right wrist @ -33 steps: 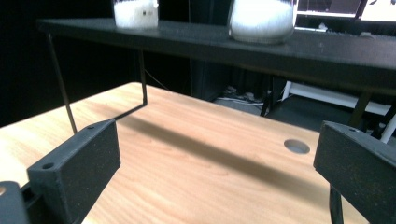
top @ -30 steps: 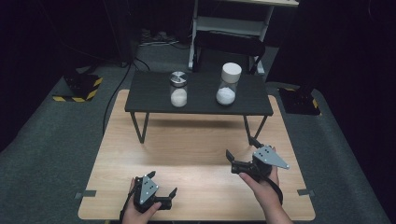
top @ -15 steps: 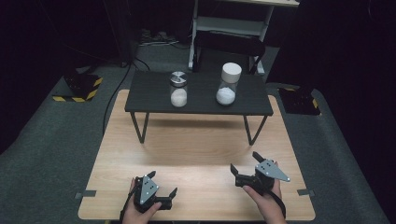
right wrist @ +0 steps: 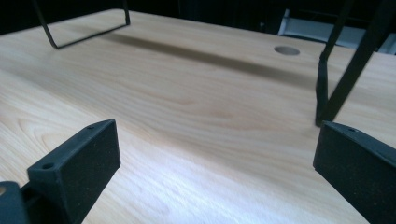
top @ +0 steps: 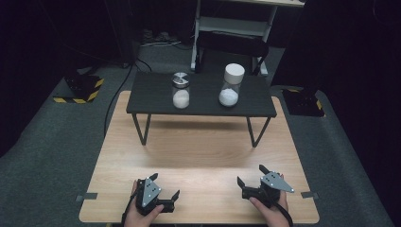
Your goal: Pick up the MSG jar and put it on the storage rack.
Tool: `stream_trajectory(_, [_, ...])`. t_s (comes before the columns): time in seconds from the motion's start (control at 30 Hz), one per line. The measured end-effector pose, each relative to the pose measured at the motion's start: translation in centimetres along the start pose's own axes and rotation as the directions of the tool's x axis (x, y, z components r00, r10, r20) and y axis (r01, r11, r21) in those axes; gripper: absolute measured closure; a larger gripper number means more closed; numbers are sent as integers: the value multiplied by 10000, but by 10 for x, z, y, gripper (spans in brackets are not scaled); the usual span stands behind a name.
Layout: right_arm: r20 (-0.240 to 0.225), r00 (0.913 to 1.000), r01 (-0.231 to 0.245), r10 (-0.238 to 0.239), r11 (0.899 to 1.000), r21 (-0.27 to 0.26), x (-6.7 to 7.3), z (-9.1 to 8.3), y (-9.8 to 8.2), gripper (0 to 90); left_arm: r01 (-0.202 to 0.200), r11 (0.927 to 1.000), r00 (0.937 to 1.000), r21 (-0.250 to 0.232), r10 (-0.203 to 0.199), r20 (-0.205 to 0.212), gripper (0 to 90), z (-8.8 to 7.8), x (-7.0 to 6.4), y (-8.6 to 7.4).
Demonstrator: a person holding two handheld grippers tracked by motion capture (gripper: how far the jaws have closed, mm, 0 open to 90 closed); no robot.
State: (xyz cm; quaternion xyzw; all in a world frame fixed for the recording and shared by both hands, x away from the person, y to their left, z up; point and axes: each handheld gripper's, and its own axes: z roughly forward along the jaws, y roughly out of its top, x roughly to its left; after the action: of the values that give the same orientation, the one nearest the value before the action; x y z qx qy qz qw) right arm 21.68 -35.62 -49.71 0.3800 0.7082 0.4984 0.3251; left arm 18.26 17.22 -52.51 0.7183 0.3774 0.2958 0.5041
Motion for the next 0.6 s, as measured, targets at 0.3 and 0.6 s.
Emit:
stream_trajectory(0.3, [212,9996,167,-175,9991,380,-1,-4,-6,1,-118,9999,9999,50,118,15,6,1,-1,1])
stream_trajectory(0.6, [251,9996,99,-121,9964,843,-8,-5,-6,1,-487,9986,9988,191,488,-42,6,3,-6,4])
